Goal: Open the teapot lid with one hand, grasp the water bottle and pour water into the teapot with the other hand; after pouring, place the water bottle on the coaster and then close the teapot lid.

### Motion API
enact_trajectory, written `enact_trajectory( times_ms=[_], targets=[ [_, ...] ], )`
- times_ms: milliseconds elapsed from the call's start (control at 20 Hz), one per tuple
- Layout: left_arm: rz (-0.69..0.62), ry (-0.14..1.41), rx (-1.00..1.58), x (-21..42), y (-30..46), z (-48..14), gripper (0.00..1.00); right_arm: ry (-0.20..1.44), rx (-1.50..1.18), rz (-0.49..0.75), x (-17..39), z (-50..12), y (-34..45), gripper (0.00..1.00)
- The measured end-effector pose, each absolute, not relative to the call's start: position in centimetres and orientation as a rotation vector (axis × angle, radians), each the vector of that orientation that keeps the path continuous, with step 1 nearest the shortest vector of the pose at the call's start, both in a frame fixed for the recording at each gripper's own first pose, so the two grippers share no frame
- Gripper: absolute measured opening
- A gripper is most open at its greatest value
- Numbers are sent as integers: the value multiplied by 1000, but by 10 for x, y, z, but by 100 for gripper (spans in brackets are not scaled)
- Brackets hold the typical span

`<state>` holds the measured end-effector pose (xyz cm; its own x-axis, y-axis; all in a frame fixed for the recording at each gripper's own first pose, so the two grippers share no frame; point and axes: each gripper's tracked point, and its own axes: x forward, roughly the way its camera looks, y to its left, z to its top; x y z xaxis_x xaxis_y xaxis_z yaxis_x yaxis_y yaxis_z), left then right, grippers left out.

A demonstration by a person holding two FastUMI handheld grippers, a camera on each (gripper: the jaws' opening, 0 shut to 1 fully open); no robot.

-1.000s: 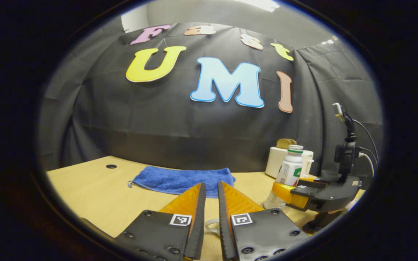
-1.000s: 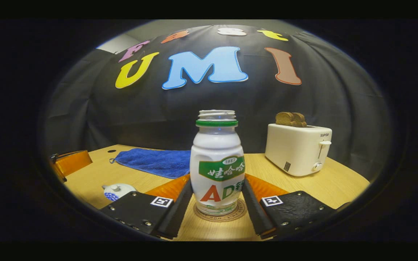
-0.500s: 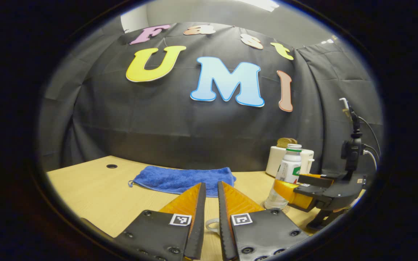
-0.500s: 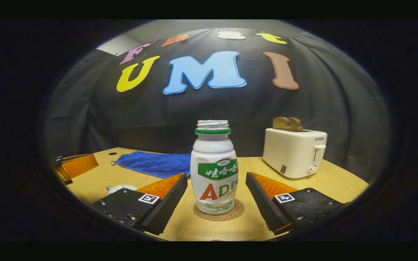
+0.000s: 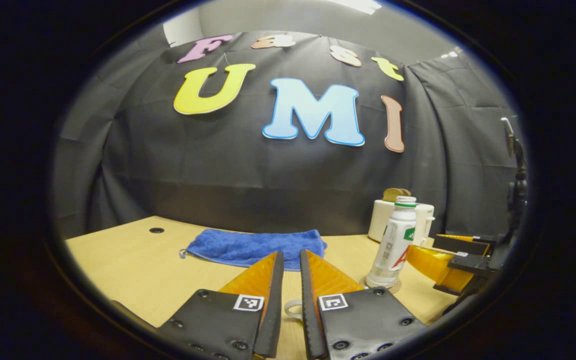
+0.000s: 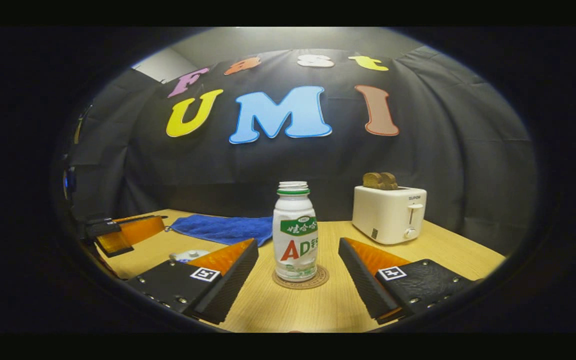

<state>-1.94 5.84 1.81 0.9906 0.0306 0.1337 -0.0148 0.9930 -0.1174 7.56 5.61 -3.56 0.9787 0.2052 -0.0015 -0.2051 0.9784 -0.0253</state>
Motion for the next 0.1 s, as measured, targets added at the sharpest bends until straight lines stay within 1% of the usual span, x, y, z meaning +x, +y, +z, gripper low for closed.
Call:
enact_trajectory(
  times_ms=[100],
  targets=[
    [8, -155, -133, -28, 51, 24, 31, -11, -13, 205, 59, -34, 55, 99]
  ],
)
